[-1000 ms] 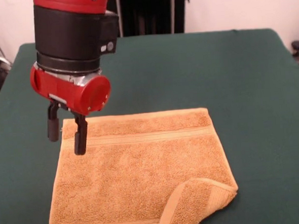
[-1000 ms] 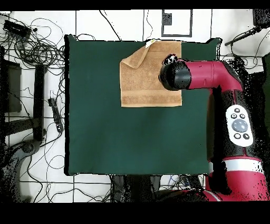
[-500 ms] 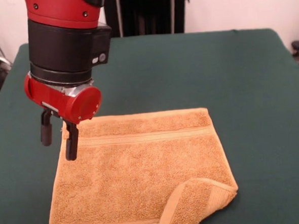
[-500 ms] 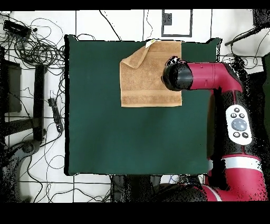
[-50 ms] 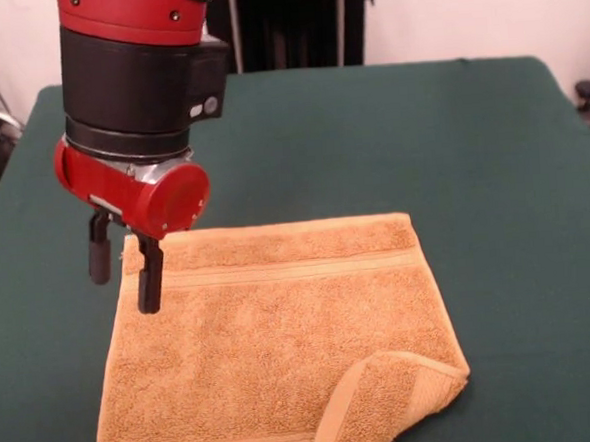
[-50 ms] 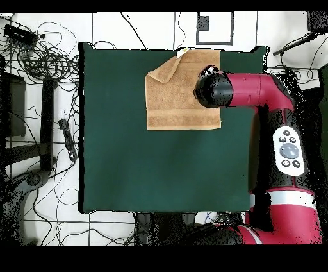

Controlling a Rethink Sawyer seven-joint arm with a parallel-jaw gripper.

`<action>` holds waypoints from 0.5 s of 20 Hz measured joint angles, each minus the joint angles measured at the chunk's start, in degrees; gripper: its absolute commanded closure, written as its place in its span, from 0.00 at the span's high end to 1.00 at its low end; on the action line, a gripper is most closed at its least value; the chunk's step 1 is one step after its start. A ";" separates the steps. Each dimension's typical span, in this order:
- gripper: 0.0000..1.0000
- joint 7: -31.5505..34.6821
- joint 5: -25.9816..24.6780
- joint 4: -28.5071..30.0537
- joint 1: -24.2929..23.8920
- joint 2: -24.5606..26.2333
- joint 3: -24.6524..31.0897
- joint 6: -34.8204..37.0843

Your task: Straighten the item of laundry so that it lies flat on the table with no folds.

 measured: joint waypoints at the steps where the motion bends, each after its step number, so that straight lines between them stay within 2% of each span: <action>1: 1.00 0.00 0.77 0.10 0.10 -0.29 -0.03 0.00; 10: 1.00 0.00 5.59 0.56 2.62 -4.04 -1.54 0.00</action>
